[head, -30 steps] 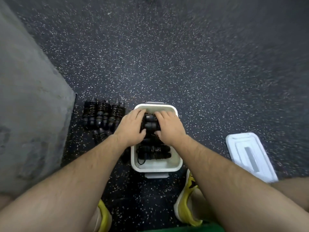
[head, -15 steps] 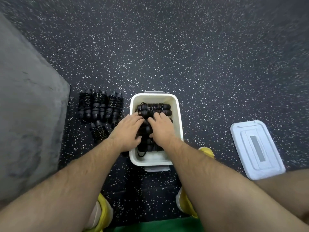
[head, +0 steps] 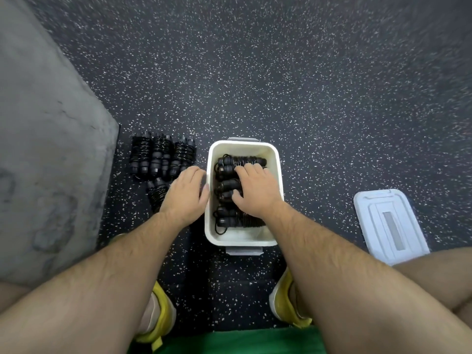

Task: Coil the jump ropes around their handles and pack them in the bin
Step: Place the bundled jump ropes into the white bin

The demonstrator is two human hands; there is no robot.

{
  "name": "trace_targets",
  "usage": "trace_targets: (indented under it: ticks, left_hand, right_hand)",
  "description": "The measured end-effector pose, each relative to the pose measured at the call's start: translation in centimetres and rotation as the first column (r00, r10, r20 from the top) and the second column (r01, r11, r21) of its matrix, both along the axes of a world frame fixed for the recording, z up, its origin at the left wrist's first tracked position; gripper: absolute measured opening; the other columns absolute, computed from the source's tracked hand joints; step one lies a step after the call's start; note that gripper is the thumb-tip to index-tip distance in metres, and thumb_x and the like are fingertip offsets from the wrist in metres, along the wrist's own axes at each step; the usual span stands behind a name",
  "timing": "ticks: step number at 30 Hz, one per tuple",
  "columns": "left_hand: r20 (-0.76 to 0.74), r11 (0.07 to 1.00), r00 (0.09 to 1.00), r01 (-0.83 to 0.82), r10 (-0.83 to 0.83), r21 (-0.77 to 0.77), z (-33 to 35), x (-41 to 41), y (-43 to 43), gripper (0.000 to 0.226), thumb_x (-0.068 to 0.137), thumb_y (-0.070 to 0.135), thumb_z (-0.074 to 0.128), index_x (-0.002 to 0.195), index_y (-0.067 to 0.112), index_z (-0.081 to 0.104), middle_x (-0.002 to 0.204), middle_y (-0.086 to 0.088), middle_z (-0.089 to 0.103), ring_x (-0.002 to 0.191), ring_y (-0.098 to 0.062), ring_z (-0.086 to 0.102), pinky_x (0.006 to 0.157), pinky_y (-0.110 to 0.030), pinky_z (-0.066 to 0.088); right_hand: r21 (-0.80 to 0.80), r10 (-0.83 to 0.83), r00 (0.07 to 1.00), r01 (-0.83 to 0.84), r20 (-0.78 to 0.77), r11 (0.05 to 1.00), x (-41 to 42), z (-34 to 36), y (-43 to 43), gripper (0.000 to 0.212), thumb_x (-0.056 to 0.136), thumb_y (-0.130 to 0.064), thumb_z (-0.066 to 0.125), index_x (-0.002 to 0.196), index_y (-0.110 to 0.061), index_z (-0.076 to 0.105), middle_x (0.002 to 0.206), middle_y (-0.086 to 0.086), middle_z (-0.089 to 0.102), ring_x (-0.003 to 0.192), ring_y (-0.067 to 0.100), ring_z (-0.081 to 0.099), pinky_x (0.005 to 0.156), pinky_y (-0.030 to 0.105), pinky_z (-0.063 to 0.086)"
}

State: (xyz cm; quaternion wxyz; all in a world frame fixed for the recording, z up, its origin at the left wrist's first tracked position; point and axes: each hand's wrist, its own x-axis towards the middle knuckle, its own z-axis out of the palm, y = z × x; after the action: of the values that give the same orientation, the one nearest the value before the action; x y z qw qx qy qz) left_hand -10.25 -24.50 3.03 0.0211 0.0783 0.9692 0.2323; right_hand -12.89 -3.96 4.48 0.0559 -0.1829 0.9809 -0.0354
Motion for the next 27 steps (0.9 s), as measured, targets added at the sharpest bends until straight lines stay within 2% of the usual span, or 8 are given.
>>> trace_targets:
  ticks: [6, 10, 12, 15, 19, 21, 23, 27]
  left_hand:
    - [0.123, 0.948, 0.947, -0.275, 0.296, -0.162, -1.9, 0.8, -2.5, 0.042, 0.099, 0.033, 0.050, 0.133, 0.008, 0.051, 0.135, -0.010, 0.047, 0.123, -0.028, 0.045, 0.103, -0.044, 0.042]
    - [0.328, 0.846, 0.785, -0.444, 0.526, -0.294, -3.2, 1.2, -4.0, 0.068, 0.097, 0.042, 0.056, 0.153, 0.016, 0.029, 0.146, -0.020, 0.037, 0.131, -0.036, 0.041, 0.106, -0.046, 0.041]
    - [0.440, 0.838, 0.713, -0.449, 0.546, -0.310, -3.8, 1.1, -4.6, 0.082, 0.096, 0.048, 0.058, 0.159, 0.021, 0.013, 0.145, -0.021, 0.038, 0.130, -0.037, 0.045, 0.103, -0.047, 0.042]
    - [0.536, 0.811, 0.611, -0.484, 0.583, -0.330, -4.9, 0.1, -5.1, 0.101, 0.092, 0.052, 0.065, 0.160, 0.018, -0.002, 0.149, -0.023, 0.037, 0.132, -0.037, 0.046, 0.104, -0.047, 0.042]
    - [0.605, 0.731, 0.459, -0.594, 0.651, -0.336, -6.3, -1.0, -5.2, 0.115, 0.088, 0.047, 0.072, 0.158, 0.010, -0.010, 0.148, -0.025, 0.040, 0.135, -0.037, 0.044, 0.108, -0.045, 0.039]
    - [0.622, 0.709, 0.417, -0.618, 0.663, -0.340, -6.7, -1.0, -5.4, 0.117, 0.084, 0.049, 0.076, 0.158, 0.006, -0.004, 0.147, -0.023, 0.044, 0.135, -0.036, 0.045, 0.108, -0.043, 0.040]
    - [0.613, 0.710, 0.422, -0.608, 0.667, -0.354, -6.4, -1.0, -5.4, 0.115, 0.077, 0.051, 0.081, 0.155, 0.004, 0.012, 0.147, -0.020, 0.044, 0.135, -0.035, 0.045, 0.106, -0.042, 0.042]
    - [0.461, 0.754, 0.598, -0.558, 0.655, -0.347, -3.8, -0.2, -5.6, 0.094, 0.074, 0.045, 0.085, 0.141, 0.006, 0.032, 0.145, -0.014, 0.043, 0.135, -0.033, 0.041, 0.102, -0.044, 0.045]
  right_hand:
    - [-0.127, 0.021, 0.994, -0.034, -0.103, 0.991, -0.5, 0.3, -5.3, 0.022, 0.088, -0.027, 0.050, 0.103, -0.015, 0.059, 0.095, 0.003, 0.058, 0.088, 0.026, 0.052, 0.076, 0.040, 0.041]
    - [-0.113, 0.186, 0.977, -0.197, -0.106, 0.974, -1.2, -0.2, -9.7, 0.025, 0.081, -0.022, 0.057, 0.104, -0.013, 0.061, 0.094, 0.006, 0.060, 0.088, 0.029, 0.054, 0.072, 0.039, 0.040]
    - [-0.087, 0.258, 0.964, -0.263, -0.059, 0.961, -1.3, -0.8, -11.4, 0.029, 0.078, -0.021, 0.060, 0.106, -0.012, 0.062, 0.096, 0.008, 0.060, 0.091, 0.031, 0.055, 0.073, 0.041, 0.041]
    - [-0.027, 0.319, 0.945, -0.318, 0.065, 0.948, -0.9, -1.5, -12.9, 0.038, 0.085, -0.027, 0.060, 0.119, -0.013, 0.059, 0.112, 0.008, 0.059, 0.106, 0.031, 0.052, 0.085, 0.041, 0.040]
    - [-0.020, 0.335, 0.935, -0.335, 0.115, 0.942, -0.3, -2.6, -13.3, 0.038, 0.090, -0.029, 0.053, 0.125, -0.014, 0.056, 0.119, 0.007, 0.058, 0.111, 0.030, 0.050, 0.090, 0.039, 0.037]
    - [-0.032, 0.337, 0.935, -0.336, 0.106, 0.941, -0.3, -2.9, -13.2, 0.036, 0.088, -0.025, 0.054, 0.122, -0.013, 0.057, 0.116, 0.008, 0.059, 0.108, 0.031, 0.051, 0.088, 0.040, 0.037]
    - [-0.043, 0.339, 0.938, -0.337, 0.076, 0.941, -0.5, -2.9, -12.9, 0.035, 0.085, -0.021, 0.056, 0.119, -0.012, 0.059, 0.111, 0.009, 0.060, 0.104, 0.032, 0.052, 0.084, 0.040, 0.038]
    - [-0.066, 0.343, 0.939, -0.343, -0.012, 0.937, -1.1, -1.9, -11.8, 0.044, 0.078, -0.016, 0.060, 0.122, -0.010, 0.059, 0.109, 0.010, 0.058, 0.100, 0.032, 0.053, 0.082, 0.041, 0.042]
